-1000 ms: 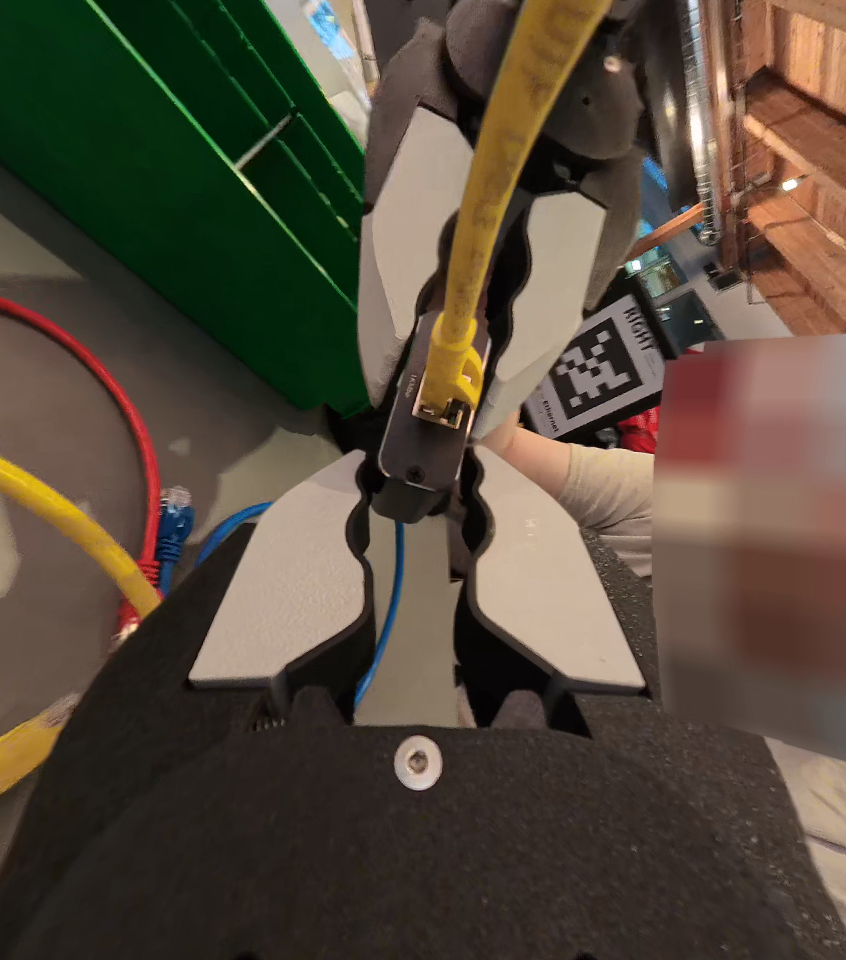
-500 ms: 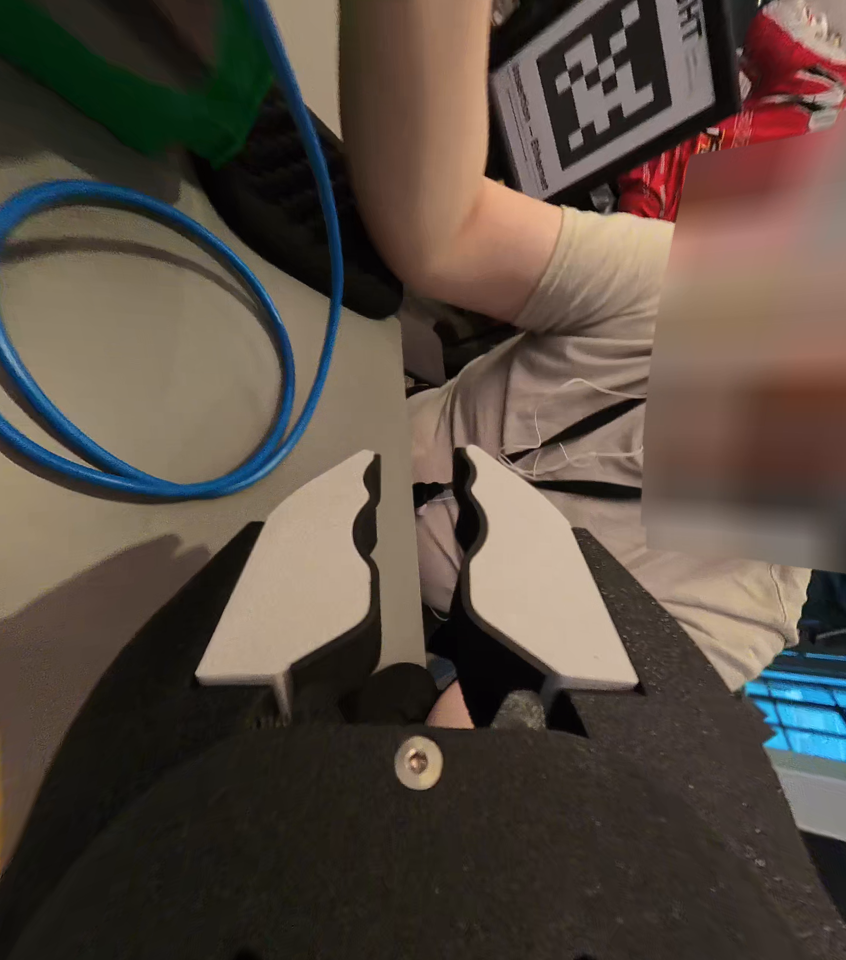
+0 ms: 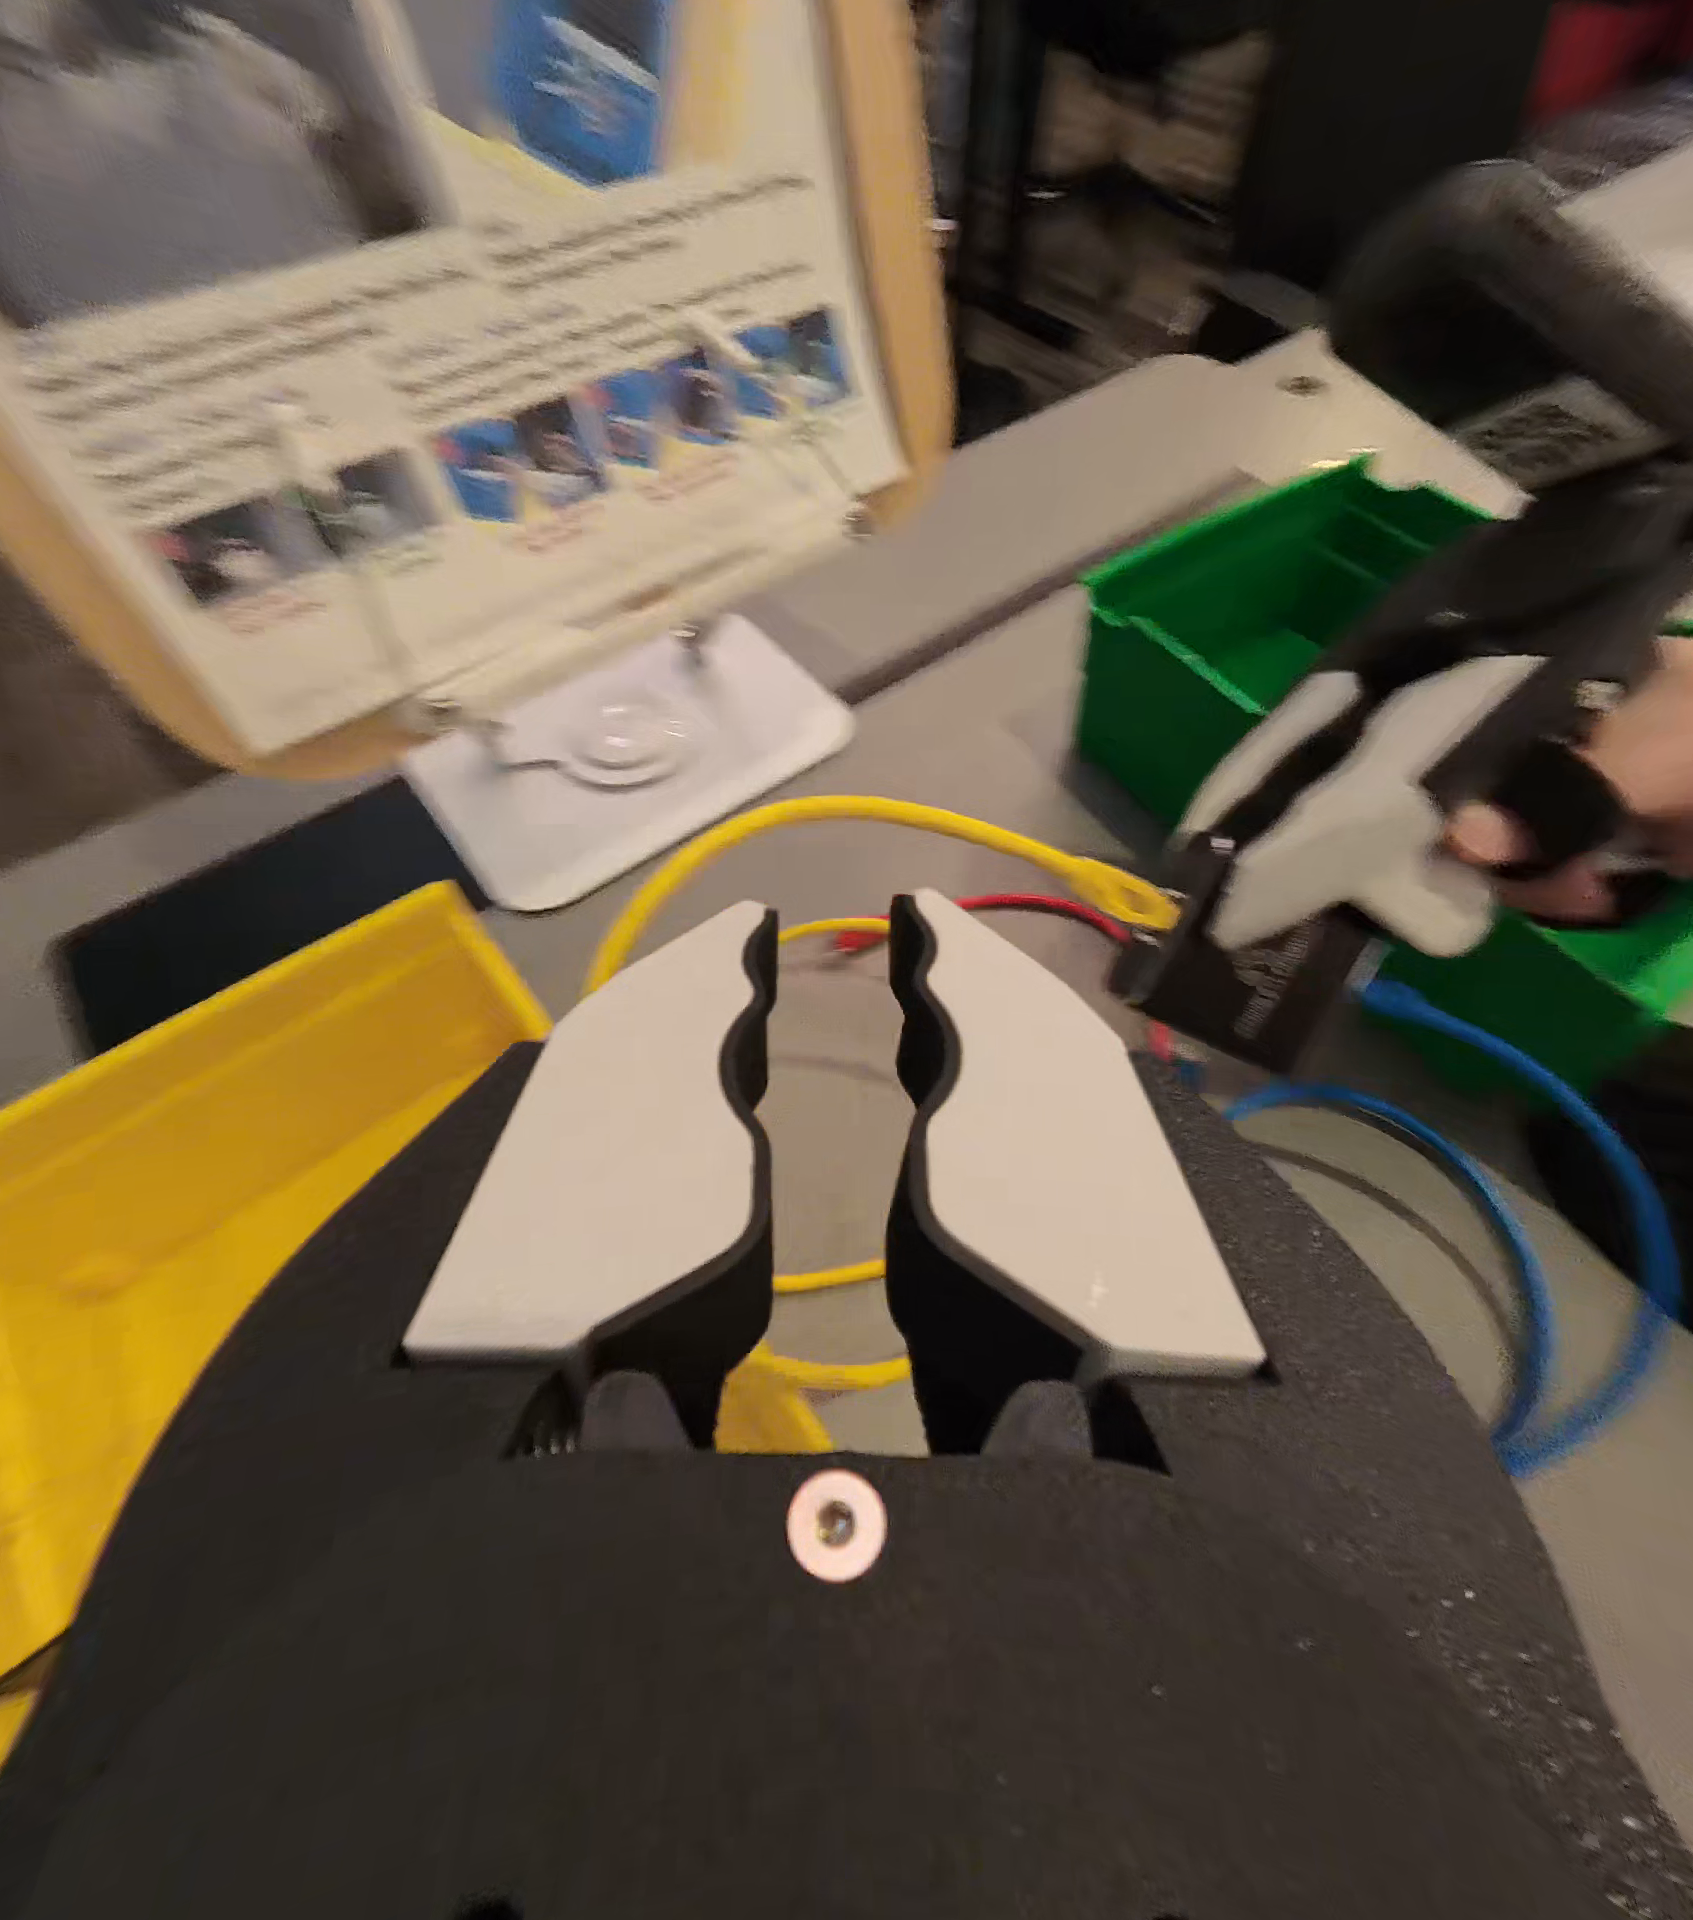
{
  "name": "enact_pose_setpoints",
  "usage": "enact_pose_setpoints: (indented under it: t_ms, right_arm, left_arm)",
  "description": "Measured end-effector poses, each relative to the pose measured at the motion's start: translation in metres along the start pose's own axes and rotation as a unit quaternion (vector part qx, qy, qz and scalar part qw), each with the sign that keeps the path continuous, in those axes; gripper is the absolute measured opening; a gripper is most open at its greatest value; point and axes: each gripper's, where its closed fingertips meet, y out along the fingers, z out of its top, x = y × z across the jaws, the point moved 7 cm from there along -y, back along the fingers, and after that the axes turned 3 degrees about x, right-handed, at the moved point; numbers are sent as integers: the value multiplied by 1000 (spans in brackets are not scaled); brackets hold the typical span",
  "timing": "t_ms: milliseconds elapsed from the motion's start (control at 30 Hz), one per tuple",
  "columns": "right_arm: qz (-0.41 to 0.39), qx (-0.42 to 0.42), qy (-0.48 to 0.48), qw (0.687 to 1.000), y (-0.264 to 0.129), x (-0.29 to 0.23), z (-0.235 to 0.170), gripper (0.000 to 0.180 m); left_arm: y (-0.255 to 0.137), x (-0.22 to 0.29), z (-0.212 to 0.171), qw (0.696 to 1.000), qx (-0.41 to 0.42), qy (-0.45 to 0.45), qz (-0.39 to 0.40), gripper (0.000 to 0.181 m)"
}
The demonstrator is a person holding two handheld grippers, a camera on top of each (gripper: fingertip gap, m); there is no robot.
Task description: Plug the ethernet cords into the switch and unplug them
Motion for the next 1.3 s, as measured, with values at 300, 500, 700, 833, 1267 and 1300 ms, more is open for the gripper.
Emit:
enact_pose_setpoints:
  t_ms: [300,500,700,833,1267,1300]
  right_arm:
    - [20,65,26,997,12,-2,7,25]
    - [69,99,55,991,31,-8,6,24]
    - [112,54,80,989,63,-16,-9,25]
    - [57,37,75,995,79,0,-19,25]
    - [-121,-23,19,992,82,52,-35,26]
    - [-135,-28,15,990,81,55,-36,26]
  left_arm:
    - [-15,-23,1,990,10,32,140,26]
    - [-19,-24,2,990,17,32,137,26]
    - [-22,-22,3,993,16,26,112,27]
    - [-23,-17,3,997,15,16,75,27]
    - [-7,1,-4,999,-35,38,7,27]
    - [-5,3,-5,998,-40,41,1,27]
